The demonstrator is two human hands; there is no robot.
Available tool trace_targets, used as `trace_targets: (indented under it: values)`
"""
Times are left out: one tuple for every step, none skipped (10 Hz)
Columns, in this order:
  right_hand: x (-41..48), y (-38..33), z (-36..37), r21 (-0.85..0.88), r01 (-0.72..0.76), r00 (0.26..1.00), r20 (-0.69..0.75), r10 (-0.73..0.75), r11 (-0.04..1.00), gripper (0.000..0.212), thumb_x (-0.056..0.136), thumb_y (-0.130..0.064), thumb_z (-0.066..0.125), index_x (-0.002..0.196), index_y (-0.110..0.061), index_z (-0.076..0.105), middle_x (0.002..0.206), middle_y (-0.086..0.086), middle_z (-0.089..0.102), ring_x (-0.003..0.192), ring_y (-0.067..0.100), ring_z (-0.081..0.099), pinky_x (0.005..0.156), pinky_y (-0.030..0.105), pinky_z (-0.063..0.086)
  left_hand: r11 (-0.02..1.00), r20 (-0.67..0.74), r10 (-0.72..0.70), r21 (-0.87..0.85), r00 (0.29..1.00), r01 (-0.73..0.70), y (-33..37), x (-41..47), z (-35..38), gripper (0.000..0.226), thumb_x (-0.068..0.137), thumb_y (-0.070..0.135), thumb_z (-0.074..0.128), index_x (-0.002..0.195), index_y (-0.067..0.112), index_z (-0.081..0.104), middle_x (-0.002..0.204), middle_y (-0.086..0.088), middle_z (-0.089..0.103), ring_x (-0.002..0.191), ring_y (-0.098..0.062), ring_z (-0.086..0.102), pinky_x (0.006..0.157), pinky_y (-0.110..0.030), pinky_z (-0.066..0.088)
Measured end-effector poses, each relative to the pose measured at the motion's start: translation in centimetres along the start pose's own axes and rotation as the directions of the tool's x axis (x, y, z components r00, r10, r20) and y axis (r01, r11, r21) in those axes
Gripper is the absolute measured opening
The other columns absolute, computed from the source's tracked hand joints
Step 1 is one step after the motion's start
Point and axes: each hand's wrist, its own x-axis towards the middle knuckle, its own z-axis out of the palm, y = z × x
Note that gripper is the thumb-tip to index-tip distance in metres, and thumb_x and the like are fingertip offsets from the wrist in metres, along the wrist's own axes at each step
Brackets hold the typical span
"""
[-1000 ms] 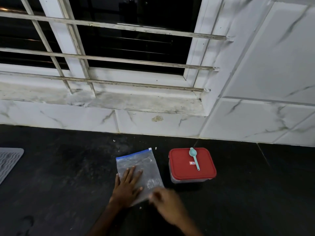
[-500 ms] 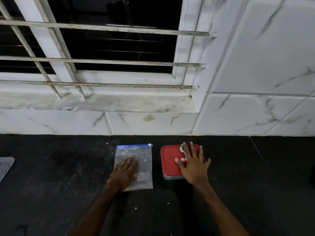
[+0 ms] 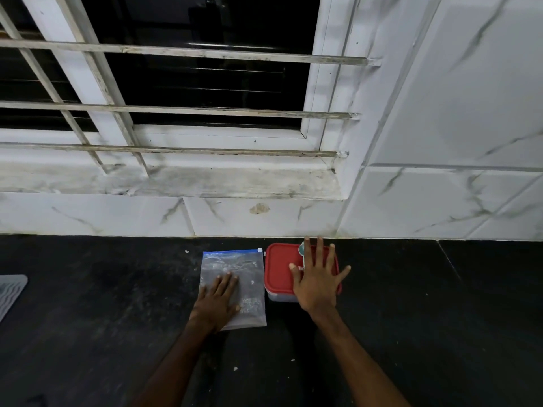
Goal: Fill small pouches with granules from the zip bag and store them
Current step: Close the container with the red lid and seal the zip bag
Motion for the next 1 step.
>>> trace_targets:
  values:
    - [-0.24, -0.15, 0.08, -0.046, 0.086, 0.996, -0.025, -0.087, 0.995, 0.066, 0.095, -0.062, 0.017, 0.152, -0.036, 0.000, 0.162, -0.003, -0.001, 0.148, 0.028, 0.000, 0.103, 0.075, 0.002, 1.000, -0.028, -0.008, -0.009, 1.000, 0.008, -0.17, 0.00, -0.13, 0.099, 0.070, 0.075, -0.007, 0.151, 0.019, -0.017, 0.154, 0.005, -0.027, 0.148, -0.019, -0.017, 0.120, -0.049, 0.004]
